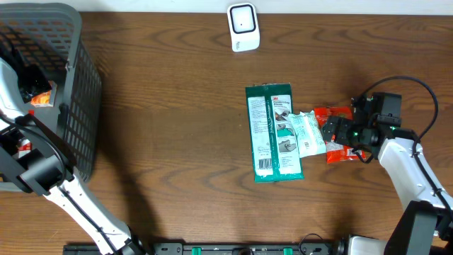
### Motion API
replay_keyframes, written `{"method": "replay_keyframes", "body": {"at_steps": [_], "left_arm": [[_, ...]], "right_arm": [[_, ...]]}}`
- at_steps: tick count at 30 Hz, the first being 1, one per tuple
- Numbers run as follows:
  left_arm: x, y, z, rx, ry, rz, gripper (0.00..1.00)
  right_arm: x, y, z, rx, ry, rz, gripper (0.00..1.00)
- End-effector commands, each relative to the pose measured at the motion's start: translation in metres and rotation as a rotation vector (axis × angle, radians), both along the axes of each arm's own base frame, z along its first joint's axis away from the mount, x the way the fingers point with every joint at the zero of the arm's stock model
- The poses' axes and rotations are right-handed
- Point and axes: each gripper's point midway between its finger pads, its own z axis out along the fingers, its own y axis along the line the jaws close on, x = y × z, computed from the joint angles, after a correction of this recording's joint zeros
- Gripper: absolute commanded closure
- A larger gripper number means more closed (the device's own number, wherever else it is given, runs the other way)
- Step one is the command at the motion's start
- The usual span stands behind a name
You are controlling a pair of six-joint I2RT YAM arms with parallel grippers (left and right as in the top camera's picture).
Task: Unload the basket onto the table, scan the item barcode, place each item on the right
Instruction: 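Reach the left gripper into the basket and grasp an orange Kleenex tissue pack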
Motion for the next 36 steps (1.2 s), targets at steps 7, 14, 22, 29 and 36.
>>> {"method": "replay_keyframes", "body": {"at_steps": [7, 14, 22, 29, 36], "left_arm": [[0.006, 0.006, -0.032, -0.039, -0.002, -0.024, 0.43], [-0.014, 0.013, -0.054, -0.073, 0.036, 0.012, 0.43], [-0.022, 0.005, -0.068, -0.111, 0.061, 0.052, 0.49], [-0.012, -0.022, -0.064, -0.27, -0.01, 0.074, 0.72], [-0.012, -0.039, -0.042, -0.361, -0.047, 0.145, 0.71]], "right_arm": [[0.005, 0.001, 0.006, -0.007, -0.021, 0.008, 0.01], [0.005, 0.001, 0.006, -0.007, -0.021, 0.008, 0.01], [0.005, 0.001, 0.006, -0.007, -0.021, 0.008, 0.01], [0.005, 0.001, 0.006, -0.007, -0.021, 0.008, 0.01], [0.005, 0.001, 0.006, -0.007, -0.021, 0.008, 0.01]]}}
